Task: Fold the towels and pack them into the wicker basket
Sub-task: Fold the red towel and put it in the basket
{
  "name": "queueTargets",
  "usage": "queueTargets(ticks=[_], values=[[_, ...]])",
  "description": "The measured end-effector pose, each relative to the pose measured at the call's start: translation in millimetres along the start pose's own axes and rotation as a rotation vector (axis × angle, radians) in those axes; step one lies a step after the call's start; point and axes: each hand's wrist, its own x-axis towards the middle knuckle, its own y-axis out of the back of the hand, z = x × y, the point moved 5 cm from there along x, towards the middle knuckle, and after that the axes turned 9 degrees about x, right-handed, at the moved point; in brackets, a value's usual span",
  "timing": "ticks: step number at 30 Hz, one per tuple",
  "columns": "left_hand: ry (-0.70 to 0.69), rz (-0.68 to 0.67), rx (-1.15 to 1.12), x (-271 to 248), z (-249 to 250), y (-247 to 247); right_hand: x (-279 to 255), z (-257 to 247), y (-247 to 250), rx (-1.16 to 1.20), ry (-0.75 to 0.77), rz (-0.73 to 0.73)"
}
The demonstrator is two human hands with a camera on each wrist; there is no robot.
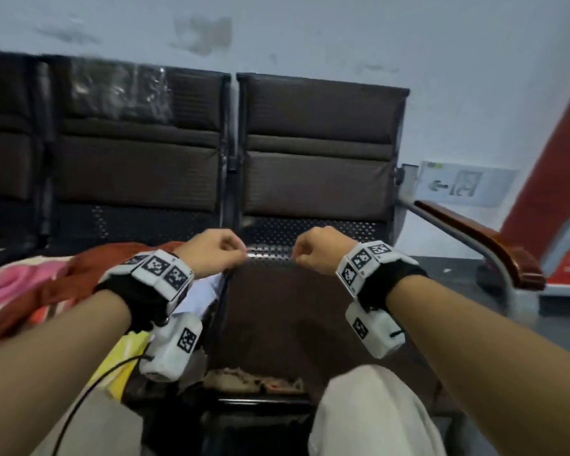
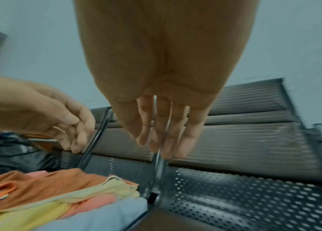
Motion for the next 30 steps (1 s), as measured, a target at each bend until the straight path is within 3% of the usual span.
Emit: queueTargets(ticks=[7,11,15,20,26,30], values=[[0.236,0.042,0.146,5.0,-136.4,15.4,93.4,-66.7,-98.0,0.008,0.216,-0.157],[0.329,-0.124,0.559,3.8,-188.2,12.7,126.7,-80.3,-157.4,0.100,0.260,-0.224],[0.431,-0.070,0.676,6.0,-216.8,28.6,150.1,-96.1,-201.9,0.187,0.265,-0.257],[0.406,-0.224,0.777,3.4,-243.7,17.0,163.3,-101.9,-231.1,0.244,0.271,-0.300],[0.354,-0.170,0.778,3.7,-246.9,28.4,159.8,-91.2,-229.9,0.307,0.259,-0.267],[0.124,0.027,0.567,8.3,-205.1,30.4,155.3,-96.9,-208.3,0.315,0.322,-0.200]])
